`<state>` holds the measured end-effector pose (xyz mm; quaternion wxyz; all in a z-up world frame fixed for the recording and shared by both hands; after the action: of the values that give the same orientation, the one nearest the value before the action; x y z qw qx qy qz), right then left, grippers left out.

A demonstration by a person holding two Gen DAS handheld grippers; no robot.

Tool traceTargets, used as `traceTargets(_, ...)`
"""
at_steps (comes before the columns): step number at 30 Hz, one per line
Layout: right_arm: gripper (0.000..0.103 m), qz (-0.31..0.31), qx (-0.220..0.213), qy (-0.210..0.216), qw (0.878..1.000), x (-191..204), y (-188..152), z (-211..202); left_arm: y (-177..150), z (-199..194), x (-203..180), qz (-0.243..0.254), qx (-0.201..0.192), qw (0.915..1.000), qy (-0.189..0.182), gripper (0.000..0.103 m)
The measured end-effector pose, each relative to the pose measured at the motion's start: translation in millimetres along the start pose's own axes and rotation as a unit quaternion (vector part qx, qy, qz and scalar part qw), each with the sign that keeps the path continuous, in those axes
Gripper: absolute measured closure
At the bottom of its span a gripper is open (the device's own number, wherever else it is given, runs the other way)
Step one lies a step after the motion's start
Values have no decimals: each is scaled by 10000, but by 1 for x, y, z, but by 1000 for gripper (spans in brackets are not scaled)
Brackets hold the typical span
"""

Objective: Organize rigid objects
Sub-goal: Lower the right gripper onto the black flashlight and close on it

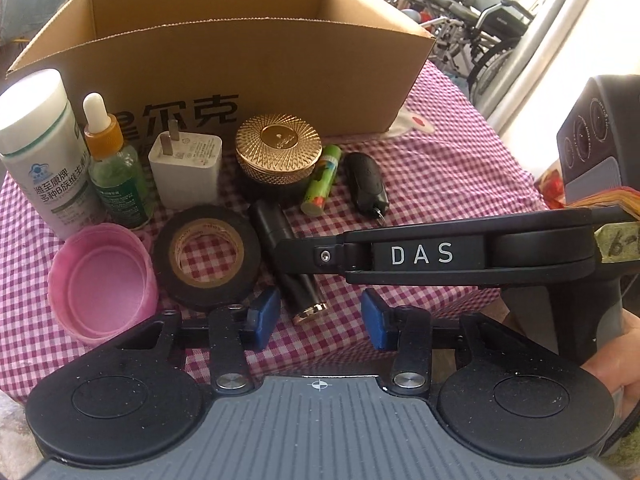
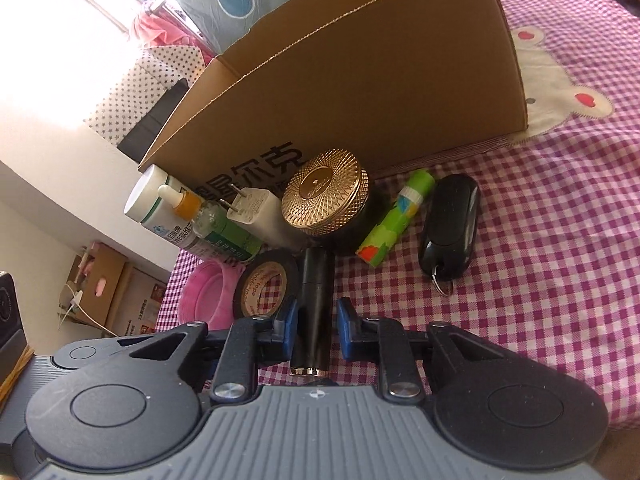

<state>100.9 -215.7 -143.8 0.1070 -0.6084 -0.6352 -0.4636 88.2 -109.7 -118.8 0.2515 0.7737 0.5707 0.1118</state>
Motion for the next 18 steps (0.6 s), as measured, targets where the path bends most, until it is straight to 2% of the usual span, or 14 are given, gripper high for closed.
traceTargets(11, 82, 614, 15, 225, 9979, -16, -14, -11, -18, -1, -2, 195, 116, 9997, -86, 63)
traceTargets(18, 81, 963, 139, 363, 9946, -21, -15, -12, -14, 1, 0, 173, 139, 9997, -38, 63)
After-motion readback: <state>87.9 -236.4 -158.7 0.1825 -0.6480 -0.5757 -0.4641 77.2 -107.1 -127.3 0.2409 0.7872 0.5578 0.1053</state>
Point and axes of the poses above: each gripper's, at about its wrist camera, not at the fingertips, and z roughly the way its jaws point, x to its left, y to its top, the point moved 10 cm from there along z, roughly the way its jaws point, and after that the axes turned 9 degrees about y, right-handed, at the moved point
